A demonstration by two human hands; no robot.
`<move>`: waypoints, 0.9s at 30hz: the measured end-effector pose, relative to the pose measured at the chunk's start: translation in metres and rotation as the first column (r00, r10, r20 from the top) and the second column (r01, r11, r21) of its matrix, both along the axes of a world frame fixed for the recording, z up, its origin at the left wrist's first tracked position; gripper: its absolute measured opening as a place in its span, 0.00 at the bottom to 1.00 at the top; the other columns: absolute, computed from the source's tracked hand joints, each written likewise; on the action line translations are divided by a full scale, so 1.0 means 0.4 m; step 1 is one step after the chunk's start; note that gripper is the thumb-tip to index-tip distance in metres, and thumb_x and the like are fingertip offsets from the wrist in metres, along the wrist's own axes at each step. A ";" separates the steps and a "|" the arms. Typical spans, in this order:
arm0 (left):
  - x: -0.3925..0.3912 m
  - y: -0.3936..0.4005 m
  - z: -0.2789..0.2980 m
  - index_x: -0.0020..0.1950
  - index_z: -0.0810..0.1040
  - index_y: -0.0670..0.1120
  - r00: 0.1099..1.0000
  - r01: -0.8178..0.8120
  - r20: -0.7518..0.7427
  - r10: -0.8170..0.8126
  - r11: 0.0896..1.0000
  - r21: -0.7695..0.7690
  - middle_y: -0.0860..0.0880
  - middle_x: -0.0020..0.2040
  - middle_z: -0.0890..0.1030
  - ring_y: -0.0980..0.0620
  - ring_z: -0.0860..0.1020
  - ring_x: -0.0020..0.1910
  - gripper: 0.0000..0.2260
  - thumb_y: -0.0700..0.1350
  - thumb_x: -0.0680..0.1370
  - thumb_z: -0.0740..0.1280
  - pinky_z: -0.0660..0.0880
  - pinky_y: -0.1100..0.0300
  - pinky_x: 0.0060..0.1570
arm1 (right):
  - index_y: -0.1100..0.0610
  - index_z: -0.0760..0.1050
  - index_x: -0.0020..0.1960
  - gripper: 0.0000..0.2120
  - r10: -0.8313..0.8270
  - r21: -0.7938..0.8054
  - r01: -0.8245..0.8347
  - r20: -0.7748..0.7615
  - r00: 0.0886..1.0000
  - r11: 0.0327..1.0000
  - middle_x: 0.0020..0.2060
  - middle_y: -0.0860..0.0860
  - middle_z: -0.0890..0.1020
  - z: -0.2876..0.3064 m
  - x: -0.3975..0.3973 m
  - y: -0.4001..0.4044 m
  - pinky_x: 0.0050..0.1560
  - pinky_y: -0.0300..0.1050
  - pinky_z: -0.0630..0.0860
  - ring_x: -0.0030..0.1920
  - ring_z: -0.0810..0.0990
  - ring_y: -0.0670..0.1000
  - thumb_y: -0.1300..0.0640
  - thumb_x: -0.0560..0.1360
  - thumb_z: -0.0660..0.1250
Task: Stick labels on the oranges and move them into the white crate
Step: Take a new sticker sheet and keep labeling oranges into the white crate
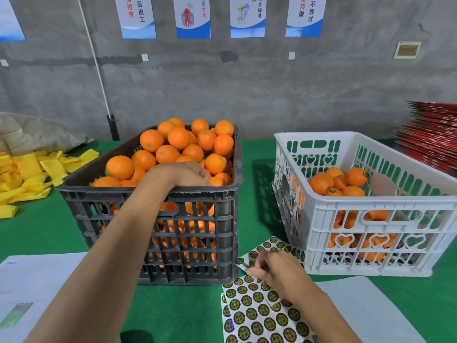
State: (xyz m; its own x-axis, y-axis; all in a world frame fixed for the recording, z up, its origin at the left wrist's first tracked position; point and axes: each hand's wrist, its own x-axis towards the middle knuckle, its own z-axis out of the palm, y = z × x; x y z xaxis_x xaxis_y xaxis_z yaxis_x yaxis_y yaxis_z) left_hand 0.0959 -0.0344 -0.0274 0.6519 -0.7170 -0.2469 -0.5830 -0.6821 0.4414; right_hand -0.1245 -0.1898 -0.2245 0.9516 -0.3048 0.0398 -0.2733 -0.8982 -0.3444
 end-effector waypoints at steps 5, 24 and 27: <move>0.004 0.001 -0.003 0.51 0.84 0.50 1.000 0.013 0.015 -0.013 1.000 -0.002 0.50 0.51 0.85 0.49 0.83 0.52 0.09 0.53 0.76 0.74 0.80 0.56 0.50 | 0.49 0.76 0.43 0.19 0.018 0.318 -0.045 0.088 0.996 0.947 0.36 0.45 0.82 0.008 -0.027 -0.006 0.49 0.43 0.79 0.37 0.78 0.39 0.34 0.77 0.65; -0.031 -0.007 0.022 0.56 0.82 0.46 0.991 -0.097 -0.131 -0.027 0.526 -0.845 0.35 0.51 0.77 0.37 0.83 0.48 0.20 0.61 0.80 0.65 0.83 0.47 0.33 | 0.48 0.86 0.39 0.12 -0.405 0.736 -0.443 0.661 0.631 0.512 0.67 0.45 0.78 0.445 0.232 0.098 0.64 0.42 0.74 0.67 0.76 0.43 0.46 0.78 0.72; -0.038 -0.003 0.029 0.60 0.80 0.39 0.980 -0.116 -0.177 -0.085 0.479 -0.870 0.37 0.50 0.77 0.32 0.82 0.50 0.24 0.60 0.81 0.63 0.84 0.47 0.33 | 0.51 0.82 0.39 0.15 -0.437 0.683 -0.308 0.686 0.582 0.663 0.58 0.39 0.79 0.449 0.244 0.095 0.53 0.31 0.68 0.60 0.75 0.34 0.40 0.74 0.74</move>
